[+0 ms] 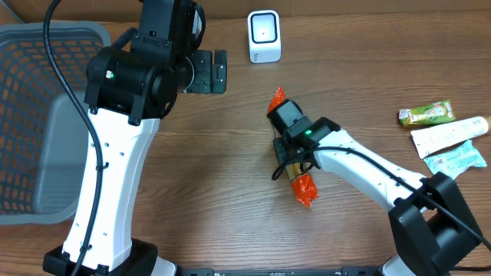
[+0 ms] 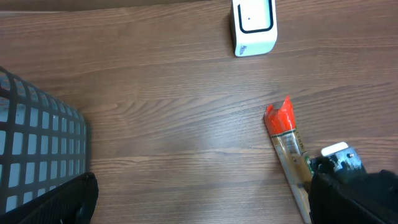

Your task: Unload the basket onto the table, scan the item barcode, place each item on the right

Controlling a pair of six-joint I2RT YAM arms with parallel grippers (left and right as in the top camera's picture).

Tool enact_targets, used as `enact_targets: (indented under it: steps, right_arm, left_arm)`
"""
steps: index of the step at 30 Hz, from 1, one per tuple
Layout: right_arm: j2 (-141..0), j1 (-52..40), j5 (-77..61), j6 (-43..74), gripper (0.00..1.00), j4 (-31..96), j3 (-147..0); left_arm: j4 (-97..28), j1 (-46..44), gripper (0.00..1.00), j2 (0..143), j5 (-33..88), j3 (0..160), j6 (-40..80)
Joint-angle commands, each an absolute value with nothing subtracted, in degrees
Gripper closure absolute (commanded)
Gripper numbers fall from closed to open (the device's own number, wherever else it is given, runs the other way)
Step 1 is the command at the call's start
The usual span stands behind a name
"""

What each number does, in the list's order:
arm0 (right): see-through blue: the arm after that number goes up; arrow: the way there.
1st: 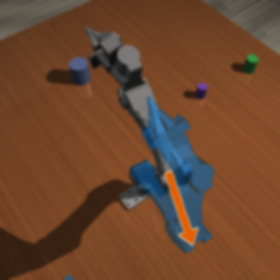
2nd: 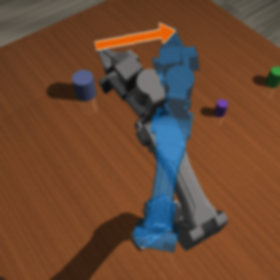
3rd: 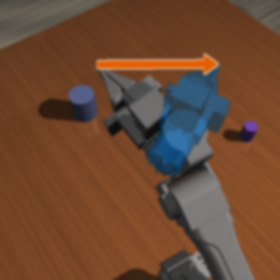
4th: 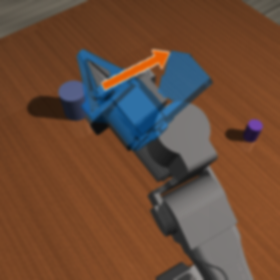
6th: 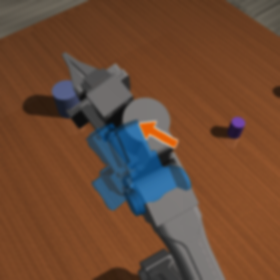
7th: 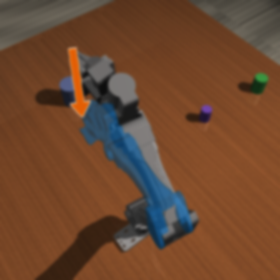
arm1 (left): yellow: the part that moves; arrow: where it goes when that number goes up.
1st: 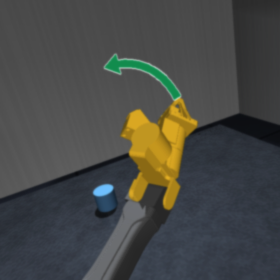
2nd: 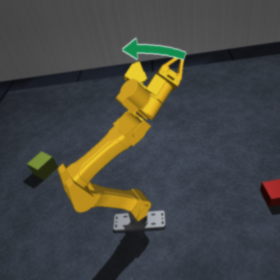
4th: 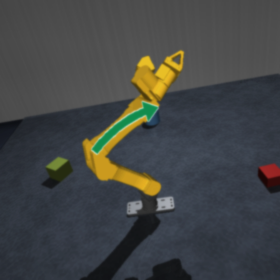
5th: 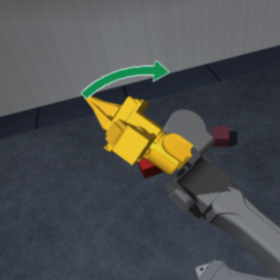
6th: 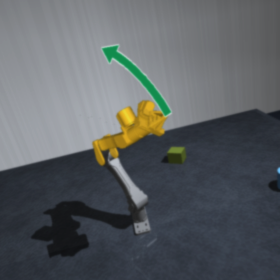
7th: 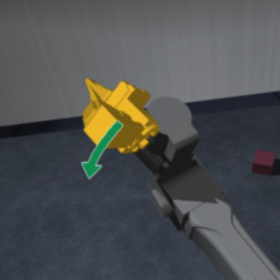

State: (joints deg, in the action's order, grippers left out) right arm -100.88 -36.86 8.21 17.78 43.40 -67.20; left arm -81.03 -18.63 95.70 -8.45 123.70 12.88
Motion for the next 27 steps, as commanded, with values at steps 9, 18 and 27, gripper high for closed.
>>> enact_targets:
  steps: [9, 18, 27]
  right_arm:
    - [-100.1, -37.1, 32.8, 21.2, 0.96, 56.1, -77.4]
    - [-100.1, -38.2, 23.9, 22.3, 0.96, 57.4, -77.2]
    - [-104.2, -45.4, 11.6, 17.5, 0.79, 51.5, -77.1]
  left_arm:
    - [-81.0, -18.4, 0.0, 96.0, -9.0, 123.9, 11.8]
    - [-81.0, -18.4, 0.01, 96.0, -9.0, 123.9, 11.8]
    - [-81.0, -18.4, 0.0, 96.0, -9.0, 123.9, 11.8]
